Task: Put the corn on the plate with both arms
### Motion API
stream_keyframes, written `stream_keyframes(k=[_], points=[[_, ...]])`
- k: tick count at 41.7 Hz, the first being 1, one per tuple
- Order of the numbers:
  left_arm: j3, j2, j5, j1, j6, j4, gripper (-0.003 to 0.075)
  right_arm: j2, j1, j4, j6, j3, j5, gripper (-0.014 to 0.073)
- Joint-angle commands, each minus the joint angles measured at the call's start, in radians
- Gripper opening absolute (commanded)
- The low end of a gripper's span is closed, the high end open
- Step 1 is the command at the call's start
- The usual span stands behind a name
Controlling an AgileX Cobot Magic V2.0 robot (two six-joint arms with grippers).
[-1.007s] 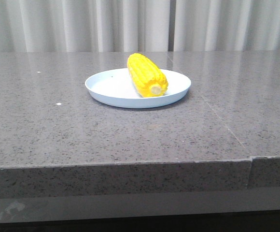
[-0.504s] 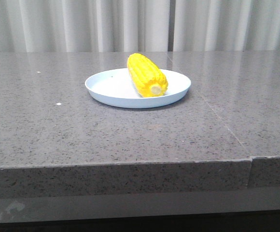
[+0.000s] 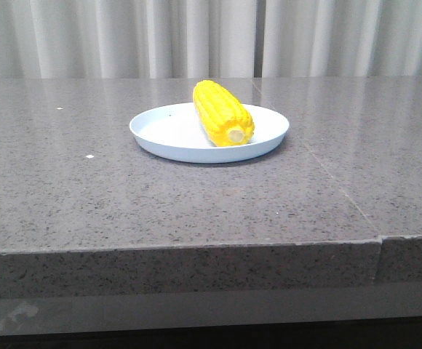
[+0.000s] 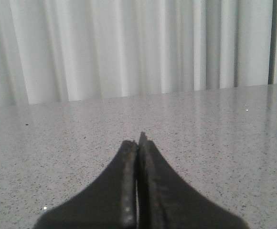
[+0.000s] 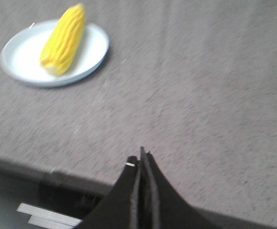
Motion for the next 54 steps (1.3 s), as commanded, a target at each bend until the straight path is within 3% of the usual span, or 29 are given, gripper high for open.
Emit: stream_keyframes(k=[1, 9, 21, 54], points=[[0.001, -0.019, -0.085, -0.001, -0.01, -0.008, -0.002, -0.068, -0.086, -0.004, -0.003, 0.104, -0.257, -0.0068], [0.001, -0.019, -0.085, -0.001, -0.01, -0.008, -0.002, -0.198, -0.184, -0.002, -0.001, 0.371, -0.582, -0.0068], [0.001, -0.019, -0.085, -0.001, -0.01, -0.008, -0.002, -0.275, -0.258, 0.077, 0.016, 0.592, -0.829, -0.0068], [0.001, -0.019, -0.085, -0.001, -0.01, -0.008, -0.002, -0.275, -0.258, 0.096, -0.041, 0.587, -0.853, -0.0068]])
